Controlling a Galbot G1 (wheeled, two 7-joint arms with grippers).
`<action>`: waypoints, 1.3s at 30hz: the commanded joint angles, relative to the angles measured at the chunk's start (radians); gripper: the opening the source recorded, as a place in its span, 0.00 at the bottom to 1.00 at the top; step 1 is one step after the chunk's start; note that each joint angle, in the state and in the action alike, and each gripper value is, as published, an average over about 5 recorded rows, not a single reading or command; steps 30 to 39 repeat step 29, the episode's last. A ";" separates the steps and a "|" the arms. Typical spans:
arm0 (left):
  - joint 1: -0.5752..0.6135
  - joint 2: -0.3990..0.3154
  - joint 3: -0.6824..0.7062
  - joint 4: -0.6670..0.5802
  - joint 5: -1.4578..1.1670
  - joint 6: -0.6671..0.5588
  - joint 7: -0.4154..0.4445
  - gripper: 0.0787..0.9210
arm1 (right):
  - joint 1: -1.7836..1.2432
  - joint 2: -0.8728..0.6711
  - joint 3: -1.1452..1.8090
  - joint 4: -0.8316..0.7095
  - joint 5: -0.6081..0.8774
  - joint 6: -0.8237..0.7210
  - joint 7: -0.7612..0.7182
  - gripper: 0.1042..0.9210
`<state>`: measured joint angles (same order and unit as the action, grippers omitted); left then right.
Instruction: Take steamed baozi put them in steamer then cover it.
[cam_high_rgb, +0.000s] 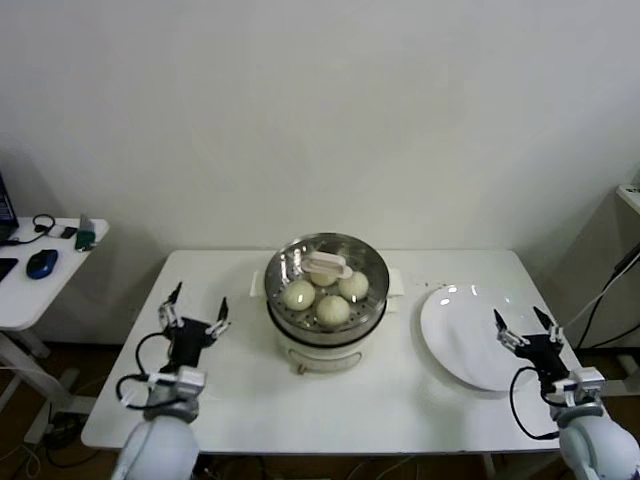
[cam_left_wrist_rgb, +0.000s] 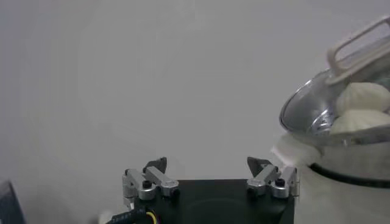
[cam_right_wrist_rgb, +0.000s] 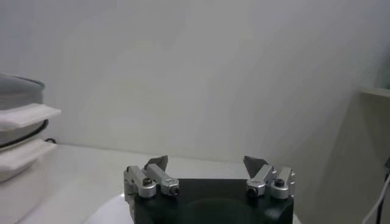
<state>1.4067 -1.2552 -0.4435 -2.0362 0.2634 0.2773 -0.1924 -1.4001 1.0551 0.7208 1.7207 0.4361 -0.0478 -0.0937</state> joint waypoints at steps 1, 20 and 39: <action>0.158 -0.080 -0.170 0.094 -0.304 -0.292 -0.013 0.88 | -0.044 0.043 0.008 0.044 0.003 0.015 -0.017 0.88; 0.146 -0.075 -0.162 0.137 -0.313 -0.315 0.023 0.88 | -0.090 0.081 0.042 0.045 -0.029 0.062 -0.069 0.88; 0.144 -0.076 -0.159 0.144 -0.325 -0.312 0.036 0.88 | -0.088 0.091 0.040 0.041 -0.037 0.069 -0.078 0.88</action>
